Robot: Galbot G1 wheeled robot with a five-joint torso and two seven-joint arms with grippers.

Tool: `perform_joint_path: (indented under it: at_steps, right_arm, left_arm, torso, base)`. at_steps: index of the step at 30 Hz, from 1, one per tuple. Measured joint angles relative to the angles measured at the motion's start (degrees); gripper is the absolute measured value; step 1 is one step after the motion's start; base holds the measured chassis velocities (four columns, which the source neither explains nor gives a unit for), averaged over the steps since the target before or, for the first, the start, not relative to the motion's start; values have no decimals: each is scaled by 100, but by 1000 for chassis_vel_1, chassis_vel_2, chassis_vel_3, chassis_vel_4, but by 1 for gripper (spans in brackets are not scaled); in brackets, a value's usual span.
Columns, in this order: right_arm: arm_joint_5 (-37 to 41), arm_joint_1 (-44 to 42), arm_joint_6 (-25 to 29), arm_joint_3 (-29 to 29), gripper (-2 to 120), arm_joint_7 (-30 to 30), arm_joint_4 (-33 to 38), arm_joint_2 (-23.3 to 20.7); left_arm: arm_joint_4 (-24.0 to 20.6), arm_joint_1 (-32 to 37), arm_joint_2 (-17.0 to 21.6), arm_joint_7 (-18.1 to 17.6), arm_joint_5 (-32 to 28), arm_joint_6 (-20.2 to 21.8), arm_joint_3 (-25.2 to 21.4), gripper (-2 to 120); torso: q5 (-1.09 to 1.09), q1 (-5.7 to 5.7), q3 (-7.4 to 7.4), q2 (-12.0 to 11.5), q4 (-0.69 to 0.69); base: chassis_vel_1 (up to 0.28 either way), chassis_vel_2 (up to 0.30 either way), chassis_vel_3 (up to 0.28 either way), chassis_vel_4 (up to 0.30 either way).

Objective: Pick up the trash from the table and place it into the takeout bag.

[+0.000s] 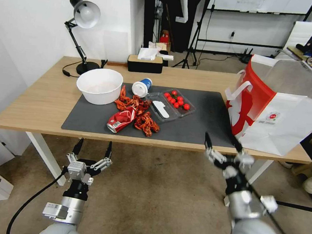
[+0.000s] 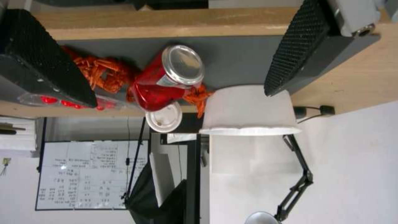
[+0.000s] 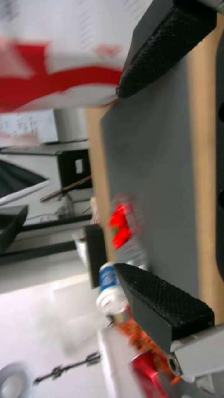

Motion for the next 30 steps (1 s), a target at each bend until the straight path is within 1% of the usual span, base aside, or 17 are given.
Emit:
perform_joint_path:
  at_steps: [1,6,8,13,17,18,19,21,22,24,25,26,27,28,29,30]
  right_arm:
    - [-20,-62,126,19,100,-15,-117,34]
    - [-76,-165,170,39,100,4,-325,89]
    - [-159,-204,172,41,100,129,-422,116]
    - [-187,-201,171,34,100,274,-492,116]
    - [-177,-197,165,34,100,282,-500,106]
    - [-167,-191,157,29,100,284,-503,94]
    - [-167,-191,157,29,100,284,-503,94]
    - [-163,-162,131,10,100,287,-502,78]
    - [-163,-162,131,10,100,287,-502,78]
    - [-163,-131,90,-8,100,299,-467,62]
    - [-163,-131,90,-8,100,299,-467,62]
    - [-163,-103,54,-16,100,316,-437,36]
    - [-163,-82,31,-24,100,321,-425,11]
    - [-163,-82,31,-24,100,321,-425,11]
    - [-161,10,-25,-69,100,345,-415,-59]
    - [-155,114,-86,-124,100,359,-424,-113]
  left_arm:
    - [1,2,0,2,1,-2,0,100]
    - [11,3,2,13,3,-3,1,100]
    - [47,3,2,20,11,-20,-1,100]
    - [70,8,-5,37,29,-37,-1,100]
    - [70,8,0,38,35,-37,-8,100]
    - [65,-26,83,39,44,-2,-13,100]
    - [65,-26,83,39,44,-2,-13,100]
    - [-42,-207,407,31,-10,200,-76,100]
    - [-42,-207,407,31,-10,200,-76,100]
    - [-181,-394,752,-16,-185,499,-154,100]
    - [-181,-394,752,-16,-185,499,-154,100]
    - [-226,-534,1030,-35,-270,716,-182,100]
    - [-243,-602,1204,-41,-302,837,-185,100]
    - [-243,-602,1204,-41,-302,837,-185,100]
    - [-248,-731,1662,-37,-342,1051,-183,100]
    - [-245,-768,1956,-13,-395,1127,-205,100]
  torso:
    - [-1,1,0,0,1]
    - [0,1,1,0,1]
    - [0,0,1,-1,1]
    - [0,1,1,-1,1]
    - [-1,1,1,-1,2]
    - [-1,1,1,-1,2]
    - [-1,1,1,-1,2]
    - [-1,1,1,-1,1]
    - [-1,1,1,-1,1]
    - [0,1,1,-1,1]
    - [0,1,1,-1,1]
    - [-1,1,1,-1,1]
    - [-2,2,1,-1,1]
    - [-2,2,1,-1,1]
    - [-4,1,1,-1,-1]
    - [-2,1,1,-1,-1]
  base:
    - [0,0,0,0]
    - [0,0,0,0]
    - [0,0,0,0]
    - [0,0,0,0]
    - [0,0,0,0]
    - [0,0,0,0]
    - [0,0,0,0]
    - [0,0,0,0]
    - [0,0,0,0]
    - [0,0,0,0]
    - [0,0,0,0]
    - [0,0,0,0]
    - [0,0,0,0]
    - [0,0,0,0]
    - [0,0,0,0]
    - [0,0,0,0]
